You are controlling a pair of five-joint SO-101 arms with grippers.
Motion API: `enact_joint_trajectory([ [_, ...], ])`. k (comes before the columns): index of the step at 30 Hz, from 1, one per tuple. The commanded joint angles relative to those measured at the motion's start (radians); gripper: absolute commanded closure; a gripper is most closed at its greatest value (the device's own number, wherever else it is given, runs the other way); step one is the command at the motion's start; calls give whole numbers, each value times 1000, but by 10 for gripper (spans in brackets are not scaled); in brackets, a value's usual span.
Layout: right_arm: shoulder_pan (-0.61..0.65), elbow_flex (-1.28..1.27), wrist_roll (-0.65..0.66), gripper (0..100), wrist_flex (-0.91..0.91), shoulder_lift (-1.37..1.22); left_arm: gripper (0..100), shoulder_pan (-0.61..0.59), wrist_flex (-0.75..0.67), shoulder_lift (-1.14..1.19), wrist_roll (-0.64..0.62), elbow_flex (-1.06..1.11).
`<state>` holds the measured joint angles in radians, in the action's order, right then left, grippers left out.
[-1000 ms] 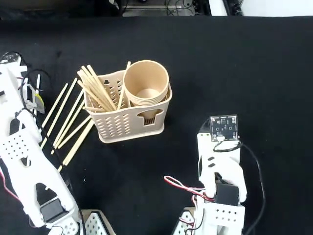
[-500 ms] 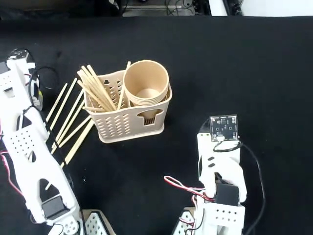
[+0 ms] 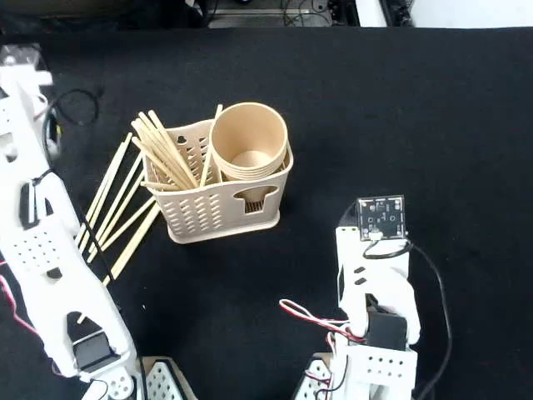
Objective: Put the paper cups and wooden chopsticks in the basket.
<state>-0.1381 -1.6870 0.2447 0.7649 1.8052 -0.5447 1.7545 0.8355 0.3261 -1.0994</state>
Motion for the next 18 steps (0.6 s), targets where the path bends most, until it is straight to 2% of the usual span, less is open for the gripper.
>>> enact_joint_trajectory([
  [1,5,4,0,977,-9,65,971,16,8,-218,-12,-4],
  [5,5,4,0,977,-9,65,971,7,8,-351,-71,15],
  [9,5,4,0,977,-9,65,971,8,5,-453,-72,150],
  [12,5,4,0,977,-9,65,967,1,-11,-445,-55,254],
  [18,5,4,0,977,-9,65,770,-119,-183,-299,-5,381],
])
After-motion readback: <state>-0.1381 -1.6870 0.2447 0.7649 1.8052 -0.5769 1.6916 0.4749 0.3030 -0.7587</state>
